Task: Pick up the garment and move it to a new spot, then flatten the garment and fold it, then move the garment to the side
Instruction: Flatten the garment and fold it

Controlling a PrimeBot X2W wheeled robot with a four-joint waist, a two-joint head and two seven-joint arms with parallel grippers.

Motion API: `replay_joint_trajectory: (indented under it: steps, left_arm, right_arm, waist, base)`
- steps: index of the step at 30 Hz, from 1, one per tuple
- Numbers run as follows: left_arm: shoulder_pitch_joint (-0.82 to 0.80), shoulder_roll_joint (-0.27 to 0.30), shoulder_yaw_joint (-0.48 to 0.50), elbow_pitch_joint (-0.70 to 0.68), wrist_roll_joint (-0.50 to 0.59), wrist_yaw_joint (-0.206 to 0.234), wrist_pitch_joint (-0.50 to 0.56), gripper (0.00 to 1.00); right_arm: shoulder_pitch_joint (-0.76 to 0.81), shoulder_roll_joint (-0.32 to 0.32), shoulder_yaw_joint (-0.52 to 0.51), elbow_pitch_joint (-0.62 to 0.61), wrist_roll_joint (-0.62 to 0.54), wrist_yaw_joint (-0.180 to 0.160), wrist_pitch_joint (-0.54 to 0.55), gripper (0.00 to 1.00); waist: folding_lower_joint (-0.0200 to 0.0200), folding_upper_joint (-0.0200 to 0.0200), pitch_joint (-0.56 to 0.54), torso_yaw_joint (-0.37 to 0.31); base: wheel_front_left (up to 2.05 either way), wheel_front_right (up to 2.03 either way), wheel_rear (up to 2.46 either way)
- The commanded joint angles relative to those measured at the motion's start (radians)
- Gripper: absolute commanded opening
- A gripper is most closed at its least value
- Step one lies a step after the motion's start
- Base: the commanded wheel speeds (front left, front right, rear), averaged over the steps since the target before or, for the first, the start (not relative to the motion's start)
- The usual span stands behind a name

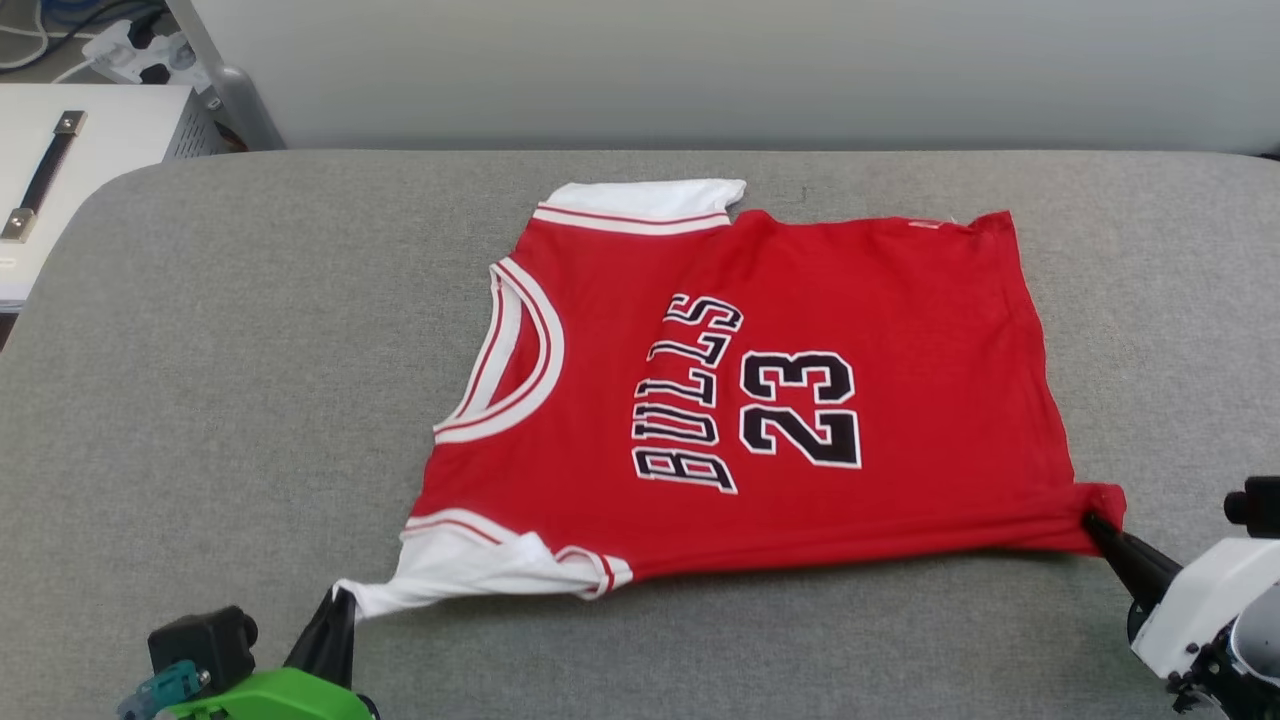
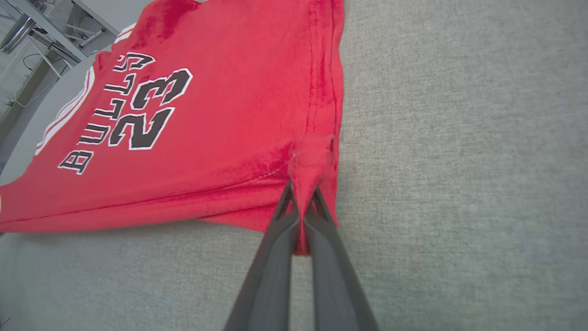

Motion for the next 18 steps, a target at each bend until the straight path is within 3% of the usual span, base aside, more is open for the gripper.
replay_joint_trajectory:
  steps: [1,10,18]
  left_arm:
    - [0.033,0.016,0.019,-0.012,-0.011,0.021,-0.001,0.0]
    - [0.141,0.029,0.043,-0.108,-0.022,0.069,0.007,0.0]
    - [-0.006,0.024,0.03,-0.084,0.003,0.051,-0.002,0.0]
  right_arm:
    - [0.03,-0.02,-0.025,-0.003,0.002,-0.002,0.002,0.0]
    - [0.174,-0.003,-0.156,-0.071,-0.071,-0.002,0.046,0.0]
    - [0.183,0.074,-0.298,-0.114,-0.238,-0.002,0.12,0.0]
  waist:
    - [0.0001,0.0,-0.008,0.003]
    - [0.0001,0.0,-0.008,0.006]
    - [0.0001,0.0,0.032,0.009]
  base:
    - [0.0,0.0,0.0]
    - [0.0,0.0,0.0]
    - [0.0,0.0,0.0]
